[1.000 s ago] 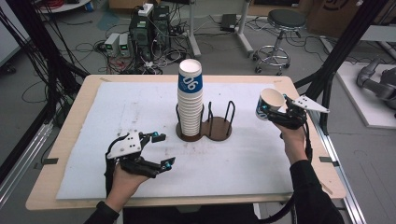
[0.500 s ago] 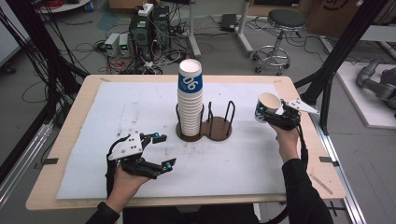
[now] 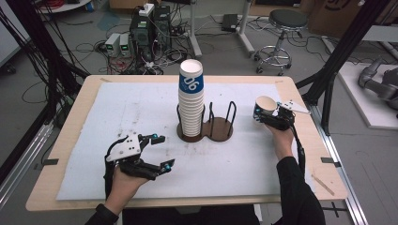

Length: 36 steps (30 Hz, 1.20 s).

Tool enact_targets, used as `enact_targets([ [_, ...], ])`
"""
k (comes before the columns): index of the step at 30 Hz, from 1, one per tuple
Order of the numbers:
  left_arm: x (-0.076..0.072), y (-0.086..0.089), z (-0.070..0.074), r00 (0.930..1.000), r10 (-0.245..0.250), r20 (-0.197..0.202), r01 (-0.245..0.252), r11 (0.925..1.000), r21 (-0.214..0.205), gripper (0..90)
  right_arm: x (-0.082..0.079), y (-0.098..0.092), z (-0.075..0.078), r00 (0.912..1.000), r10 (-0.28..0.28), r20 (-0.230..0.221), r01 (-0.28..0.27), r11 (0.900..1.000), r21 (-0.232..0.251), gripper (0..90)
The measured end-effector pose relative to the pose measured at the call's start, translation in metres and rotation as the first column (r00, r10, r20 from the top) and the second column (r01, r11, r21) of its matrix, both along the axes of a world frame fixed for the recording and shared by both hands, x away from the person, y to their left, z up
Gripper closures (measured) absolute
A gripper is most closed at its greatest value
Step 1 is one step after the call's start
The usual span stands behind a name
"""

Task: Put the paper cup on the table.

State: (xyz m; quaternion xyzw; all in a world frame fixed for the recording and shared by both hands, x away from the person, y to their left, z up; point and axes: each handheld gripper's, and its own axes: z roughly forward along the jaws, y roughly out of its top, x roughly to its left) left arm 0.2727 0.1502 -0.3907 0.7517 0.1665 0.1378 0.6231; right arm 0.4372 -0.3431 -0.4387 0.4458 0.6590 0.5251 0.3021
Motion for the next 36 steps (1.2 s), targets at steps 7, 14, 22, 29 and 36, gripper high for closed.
enact_targets([
  [7, 0.001, 0.000, -0.001, 1.0000, 0.005, -0.003, -0.005, 1.0000, -0.001, 17.0, 0.002, 0.002, -0.005, 0.9998, -0.005, -0.017, 0.005, 0.9999, -0.012, 20.8],
  [14, 0.002, -0.002, -0.001, 1.0000, 0.004, -0.009, -0.004, 1.0000, 0.004, 17.0, -0.002, 0.001, -0.002, 0.9986, -0.010, -0.052, 0.008, 0.9994, -0.034, 19.3],
  [22, 0.001, -0.006, 0.000, 1.0000, -0.008, -0.002, 0.008, 0.9999, 0.007, 17.0, -0.008, 0.003, -0.001, 0.9972, -0.017, -0.073, 0.012, 0.9974, -0.071, 18.0],
  [29, 0.002, -0.007, 0.000, 1.0000, -0.010, -0.001, 0.010, 0.9999, 0.005, 17.0, -0.009, 0.008, -0.001, 0.9956, -0.023, -0.091, 0.013, 0.9938, -0.111, 15.0],
  [36, 0.001, -0.007, 0.000, 0.9999, -0.010, -0.002, 0.010, 0.9999, 0.008, 17.0, -0.012, 0.008, 0.002, 0.9928, -0.026, -0.117, 0.013, 0.9935, -0.113, 14.8],
])
